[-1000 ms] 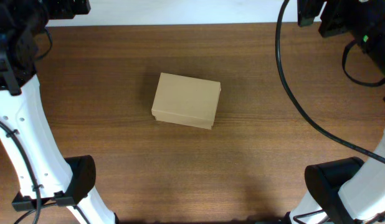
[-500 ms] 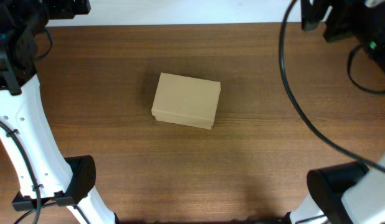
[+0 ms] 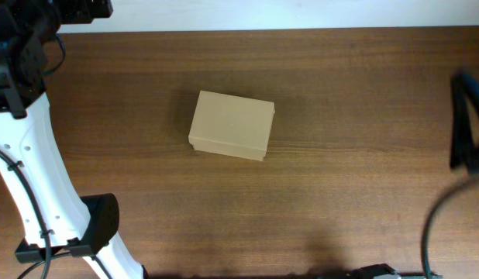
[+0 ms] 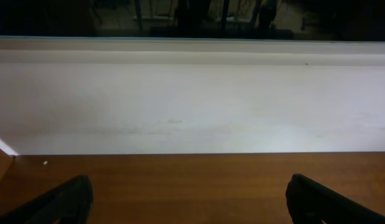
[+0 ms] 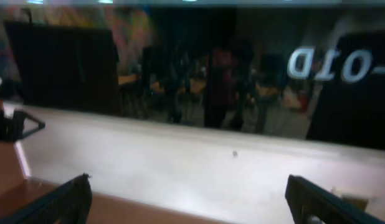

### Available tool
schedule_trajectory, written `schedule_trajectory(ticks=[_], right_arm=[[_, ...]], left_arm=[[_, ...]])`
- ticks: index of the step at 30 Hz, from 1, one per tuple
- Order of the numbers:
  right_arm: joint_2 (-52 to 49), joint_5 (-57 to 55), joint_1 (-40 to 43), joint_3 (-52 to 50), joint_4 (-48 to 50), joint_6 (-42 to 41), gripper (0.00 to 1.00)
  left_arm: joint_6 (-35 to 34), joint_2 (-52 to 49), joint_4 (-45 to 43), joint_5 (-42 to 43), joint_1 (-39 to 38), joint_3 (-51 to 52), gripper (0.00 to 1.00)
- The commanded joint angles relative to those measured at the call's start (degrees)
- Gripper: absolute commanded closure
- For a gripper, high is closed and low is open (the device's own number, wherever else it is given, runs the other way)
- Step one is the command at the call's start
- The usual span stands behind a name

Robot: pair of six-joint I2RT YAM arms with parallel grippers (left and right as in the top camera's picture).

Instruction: Pack container

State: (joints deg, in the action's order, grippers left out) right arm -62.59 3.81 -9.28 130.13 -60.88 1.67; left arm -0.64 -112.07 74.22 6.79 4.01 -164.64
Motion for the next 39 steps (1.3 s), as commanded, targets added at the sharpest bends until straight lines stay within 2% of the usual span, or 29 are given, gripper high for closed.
schedule_trajectory(ticks=[1,8,19,29,34,39], right_arm=[[8.20,-3.98,0.42,-15.76,4.28,0.00,0.01],[27.56,-5.84,0.42,-47.34,16.72,-0.02,0.01],[49.46,-5.81,0.42,-80.54,22.43,-0.04,0.01],[61.31,-5.60,0.42,-101.61,38.32,-0.68,0.01],[62.42,-5.60,0.76,-108.65,43.82,-0.68,0.01],[62.42,-5.55,4.48,-113.79,46.16,-0.70,0.01]], left_arm=[[0.04,0.00,0.07,-0.20,0.28,-0.35,0.00],[0.04,0.00,0.04,-0.20,0.28,-0.35,0.00],[0.04,0.00,0.07,-0.20,0.28,-0.35,0.00],[0.04,0.00,0.07,-0.20,0.28,-0.35,0.00],[0.04,0.00,0.07,-0.20,0.28,-0.35,0.00],[0.04,0.00,0.07,-0.20,0.28,-0.35,0.00]])
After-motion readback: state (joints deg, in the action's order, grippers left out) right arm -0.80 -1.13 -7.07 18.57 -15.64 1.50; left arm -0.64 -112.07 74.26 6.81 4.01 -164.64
